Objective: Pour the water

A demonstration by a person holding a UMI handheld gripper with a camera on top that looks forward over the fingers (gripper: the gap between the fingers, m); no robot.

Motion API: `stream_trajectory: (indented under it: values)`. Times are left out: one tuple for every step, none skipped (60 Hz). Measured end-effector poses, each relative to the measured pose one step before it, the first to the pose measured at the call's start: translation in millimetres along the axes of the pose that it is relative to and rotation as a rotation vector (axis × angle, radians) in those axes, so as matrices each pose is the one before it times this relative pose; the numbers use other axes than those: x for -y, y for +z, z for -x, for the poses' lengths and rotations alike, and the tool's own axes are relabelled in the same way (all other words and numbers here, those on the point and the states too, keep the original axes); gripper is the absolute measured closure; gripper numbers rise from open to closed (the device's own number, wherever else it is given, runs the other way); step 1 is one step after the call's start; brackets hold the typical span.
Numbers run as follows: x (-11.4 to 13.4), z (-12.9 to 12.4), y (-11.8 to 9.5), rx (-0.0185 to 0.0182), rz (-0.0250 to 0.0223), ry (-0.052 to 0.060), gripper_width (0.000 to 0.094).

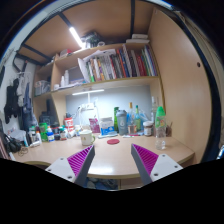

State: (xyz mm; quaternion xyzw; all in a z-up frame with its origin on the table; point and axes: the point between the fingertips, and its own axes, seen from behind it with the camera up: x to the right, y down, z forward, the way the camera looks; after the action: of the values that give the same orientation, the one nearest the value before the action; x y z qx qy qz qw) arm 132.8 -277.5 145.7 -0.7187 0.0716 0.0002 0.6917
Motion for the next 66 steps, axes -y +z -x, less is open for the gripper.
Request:
stream_trajectory:
  values:
    - [-0.5,0.07,0.14,0.00114,0.00208,-0.0015,0.0127]
    - [-0.42,0.05,0.34,0.00105,0.00195,-0.0017,0.0127]
    - [0.08,-0.11,0.55,0.00063,0.00099,-0.0014,0.0126]
    - [0.16,-0.11,0.69,0.00021,0.00032,-0.0013,0.0126]
    - [0.02,-0.16,0.74,-0.00034,0.00057,-0.0011,0.0125]
    - [-0.24,-0.37,0.73,-0.00056,0.00107,-0.0009,0.0126]
    - [-0.37,-0.41,0.68,-0.00059,0.0019,-0.0008,0.0126]
    - [-2.97,-0.58,-1.44,-0.00161,-0.00035,-0.0011,0.0126]
    - [-0.89,-0.51,1.13,-0.0017,0.00283,-0.001,0.0126]
    - [-0.86,-0.58,0.96,-0.00168,0.00288,-0.0005,0.0128]
    - [-1.01,-0.98,0.91,-0.00162,0.00215,-0.0005,0.0128]
    - [-0.65,-0.82,1.18,-0.00175,0.00121,-0.0002,0.0127]
    - [-0.85,-1.32,1.0,-0.00225,0.0008,0.0002,0.0127]
    - [-0.82,-1.52,0.99,-0.0026,0.00121,0.0005,0.0127]
    - [-0.97,-1.97,0.92,-0.00354,0.00174,0.0002,0.0126]
    - [-1.02,-2.04,1.04,-0.00389,0.00181,-0.0003,0.0128]
    - [-0.94,-1.91,0.84,-0.00451,0.00179,-0.0006,0.0127]
    - [-0.63,-2.12,0.89,-0.00431,0.00115,-0.0016,0.0127]
    - [-0.36,-1.99,0.75,-0.0038,-0.00011,-0.0029,0.0128]
    - [0.02,-2.93,0.99,-0.00344,-0.00049,-0.0047,0.0127]
    - [0.19,-3.26,1.12,-0.00378,-0.00071,-0.0055,0.0127]
    - [0.5,-4.18,1.01,-0.00484,-0.00103,-0.0072,0.0125]
    - [0.48,-4.82,1.41,-0.0055,-0.00123,-0.0088,0.0129]
    - [0.37,-4.59,1.57,-0.0044,-0.00023,-0.0107,0.013]
    - [0.27,-5.57,2.15,-0.0054,0.00079,-0.0112,0.0131]
    - [0.04,-5.93,2.23,-0.00753,0.00226,-0.0112,0.013]
    - [0.62,-7.59,3.3,-0.00673,0.00332,-0.0128,0.013]
    - [-0.88,-6.33,2.01,-0.01234,0.00219,-0.0093,0.0128]
    - [0.05,-7.8,2.97,-0.01291,0.00312,-0.009,0.0131]
    - [-0.05,-8.49,3.38,-0.01387,0.00285,-0.007,0.0131]
    - [1.05,-9.91,4.44,-0.01307,0.00266,-0.0069,0.0131]
    - [-0.84,-7.45,2.94,-0.01637,0.00058,-0.0026,0.0131]
    - [0.07,-8.1,4.47,-0.01346,0.0009,-0.0038,0.0128]
    - [0.36,-7.31,4.56,-0.01216,0.00043,-0.0042,0.0129]
    - [0.03,-7.13,4.6,-0.01114,0.00003,-0.0046,0.013]
    - [1.21,-8.04,6.03,-0.00861,0.00167,-0.0065,0.0129]
    - [0.44,-6.8,5.52,-0.01044,0.00024,-0.0046,0.013]
    - [1.05,-6.86,5.69,-0.01054,-0.00173,-0.0054,0.0127]
    - [1.39,-7.2,6.03,-0.01065,-0.00321,-0.0054,0.0128]
    - [0.19,-5.65,4.88,-0.01261,-0.00449,-0.0031,0.0128]
    - [2.01,-6.94,7.43,-0.008,-0.00444,-0.0068,0.0128]
    - [0.4,-5.25,6.8,-0.00807,-0.00368,-0.0041,0.0128]
    - [0.08,-5.09,7.17,-0.00746,-0.00236,-0.0045,0.0129]
    - [-0.44,-4.65,7.14,-0.00748,-0.00091,-0.0035,0.0127]
    - [-0.9,-4.39,7.15,-0.00645,0.00036,-0.0029,0.0128]
    - [-1.86,-2.73,5.83,-0.00584,0.00003,-0.0012,0.0132]
    - [-1.3,-2.85,7.38,-0.00201,0.00085,-0.0016,0.0131]
    - [-1.64,-2.77,7.93,-0.00123,0.00291,0.0,0.0131]
    - [-0.9,-3.34,9.06,0.00058,0.00473,-0.0001,0.0131]
    - [-1.83,-2.57,8.01,-0.00118,0.00426,0.0028,0.0132]
    - [-1.49,-2.21,7.47,-0.00015,0.00374,0.0038,0.0132]
    - [-1.36,-1.85,7.35,0.00004,0.00308,0.0054,0.0131]
    - [-1.55,-1.7,7.15,0.00037,0.0045,0.0057,0.0132]
    - [-2.03,-1.64,7.1,-0.00006,0.0059,0.0054,0.0133]
    - [-2.2,-1.7,6.89,-0.00068,0.00765,0.0042,0.0133]
    - [-2.2,-1.4,6.71,-0.00038,0.007,0.0016,0.0133]
    - [-1.29,-1.0,6.39,0.0013,0.00491,-0.0009,0.0133]
    - [-1.69,-1.13,8.47,0.00531,0.00166,-0.0019,0.0129]
    - [-1.31,-0.52,6.18,0.00172,0.00278,-0.003,0.0129]
    - [-1.55,-0.57,6.42,0.00024,0.00373,-0.0025,0.013]
    - [-2.06,-0.67,5.94,-0.0009,0.0043,-0.0028,0.0128]
    - [-2.41,-0.74,5.93,-0.00196,0.00611,-0.0032,0.0129]
    - [-2.34,-1.1,5.97,-0.00112,0.00698,-0.0032,0.0131]
    - [-2.14,-0.74,5.75,-0.00095,0.00589,-0.0018,0.013]
    - [-1.25,-0.79,5.19,-0.00043,0.00311,-0.0006,0.0129]
    - [-0.69,-0.78,5.12,-0.00044,0.00126,0.0008,0.013]
